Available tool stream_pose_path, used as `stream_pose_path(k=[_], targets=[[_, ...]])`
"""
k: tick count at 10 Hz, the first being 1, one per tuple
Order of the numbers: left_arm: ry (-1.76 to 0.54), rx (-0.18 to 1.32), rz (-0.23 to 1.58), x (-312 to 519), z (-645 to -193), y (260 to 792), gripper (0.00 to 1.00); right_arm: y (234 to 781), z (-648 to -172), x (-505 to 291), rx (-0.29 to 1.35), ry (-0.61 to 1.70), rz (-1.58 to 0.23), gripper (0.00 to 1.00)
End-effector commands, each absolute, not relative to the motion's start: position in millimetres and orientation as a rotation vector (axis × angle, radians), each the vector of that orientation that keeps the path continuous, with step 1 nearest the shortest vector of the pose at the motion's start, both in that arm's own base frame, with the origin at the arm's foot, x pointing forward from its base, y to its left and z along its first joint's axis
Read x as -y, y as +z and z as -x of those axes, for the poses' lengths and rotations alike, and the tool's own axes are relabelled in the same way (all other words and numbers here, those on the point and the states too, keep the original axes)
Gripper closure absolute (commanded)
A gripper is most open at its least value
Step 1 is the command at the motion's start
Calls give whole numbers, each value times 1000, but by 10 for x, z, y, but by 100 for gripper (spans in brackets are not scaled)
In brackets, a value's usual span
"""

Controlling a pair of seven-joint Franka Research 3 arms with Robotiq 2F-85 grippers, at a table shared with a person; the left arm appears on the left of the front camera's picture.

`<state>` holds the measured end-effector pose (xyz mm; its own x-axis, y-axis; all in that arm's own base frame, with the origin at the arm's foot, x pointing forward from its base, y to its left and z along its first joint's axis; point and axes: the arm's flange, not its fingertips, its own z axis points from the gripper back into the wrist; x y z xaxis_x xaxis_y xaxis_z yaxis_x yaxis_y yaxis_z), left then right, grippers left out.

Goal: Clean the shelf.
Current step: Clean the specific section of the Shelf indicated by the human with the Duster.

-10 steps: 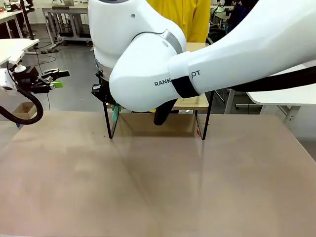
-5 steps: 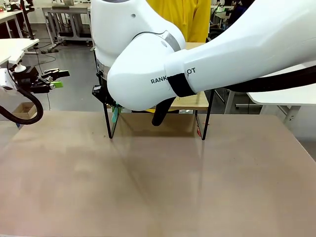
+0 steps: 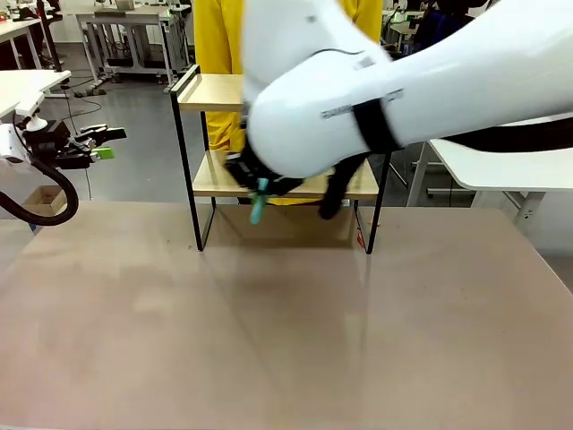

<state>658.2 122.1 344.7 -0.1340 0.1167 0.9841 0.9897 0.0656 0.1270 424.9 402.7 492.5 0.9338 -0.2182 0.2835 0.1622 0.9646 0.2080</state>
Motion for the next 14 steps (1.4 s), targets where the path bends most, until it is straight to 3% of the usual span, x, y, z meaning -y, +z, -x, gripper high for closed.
stream_pose_path(k=[1, 5, 10, 12, 14], targets=[[-1209, 1426, 1195, -1216, -6565, 3484, 0, 4967, -3969, -3346, 296, -237, -203, 87], [-1209, 1426, 1195, -1216, -6565, 3484, 0, 5148, -3738, -2349, 325, -332, -97, 87], [-1209, 1426, 1195, -1216, -6565, 3484, 0, 5140, -3740, -2496, 354, -308, -106, 87], [-1209, 1426, 1195, -1216, -6565, 3484, 0, 5372, -3483, -2453, 378, 40, -217, 87], [-1209, 1426, 1195, -1216, -6565, 3484, 0, 5458, -3336, -2314, 278, 302, -279, 87]])
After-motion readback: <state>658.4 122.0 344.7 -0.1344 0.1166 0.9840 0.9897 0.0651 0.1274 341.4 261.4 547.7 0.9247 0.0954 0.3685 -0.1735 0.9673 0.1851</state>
